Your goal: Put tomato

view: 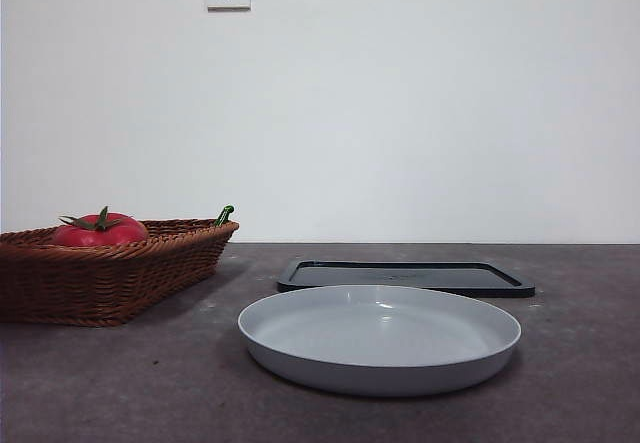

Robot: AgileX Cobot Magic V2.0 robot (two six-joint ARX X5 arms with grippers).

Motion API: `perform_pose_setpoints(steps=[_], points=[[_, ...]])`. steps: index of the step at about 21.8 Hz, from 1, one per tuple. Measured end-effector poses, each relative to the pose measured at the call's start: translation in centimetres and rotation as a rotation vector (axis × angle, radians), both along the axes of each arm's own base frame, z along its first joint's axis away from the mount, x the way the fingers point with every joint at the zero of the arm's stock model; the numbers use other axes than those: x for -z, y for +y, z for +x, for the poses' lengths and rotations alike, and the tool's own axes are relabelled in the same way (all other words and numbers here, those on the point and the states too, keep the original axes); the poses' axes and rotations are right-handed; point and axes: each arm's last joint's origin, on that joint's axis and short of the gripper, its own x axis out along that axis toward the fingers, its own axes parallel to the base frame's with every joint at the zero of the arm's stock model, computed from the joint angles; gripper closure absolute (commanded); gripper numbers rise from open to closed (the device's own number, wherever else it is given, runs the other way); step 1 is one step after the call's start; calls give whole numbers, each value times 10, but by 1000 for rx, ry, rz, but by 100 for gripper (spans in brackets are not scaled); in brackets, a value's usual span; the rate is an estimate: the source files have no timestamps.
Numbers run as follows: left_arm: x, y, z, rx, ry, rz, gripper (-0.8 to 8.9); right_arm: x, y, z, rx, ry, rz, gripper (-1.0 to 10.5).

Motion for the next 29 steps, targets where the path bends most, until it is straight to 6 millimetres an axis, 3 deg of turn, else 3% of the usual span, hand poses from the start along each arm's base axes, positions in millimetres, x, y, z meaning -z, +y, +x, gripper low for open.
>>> perform_pose_setpoints(steps=[8, 17, 19, 22, 25, 29], points=[[-27, -13, 12, 215, 111, 64, 803, -32, 21, 14, -214, 129, -86, 935], [-27, -19, 6, 316, 145, 118, 803, -29, 36, 11, -356, 179, -138, 935], [-27, -19, 6, 317, 142, 119, 737, -29, 36, 11, -356, 178, -138, 929], [-27, -19, 6, 317, 139, 119, 573, -29, 36, 11, -357, 177, -139, 783], [-27, -19, 7, 317, 138, 120, 499, -29, 36, 11, -357, 177, -139, 630], [-29, -19, 8, 312, 118, 123, 369, -29, 36, 11, -357, 178, -139, 556]])
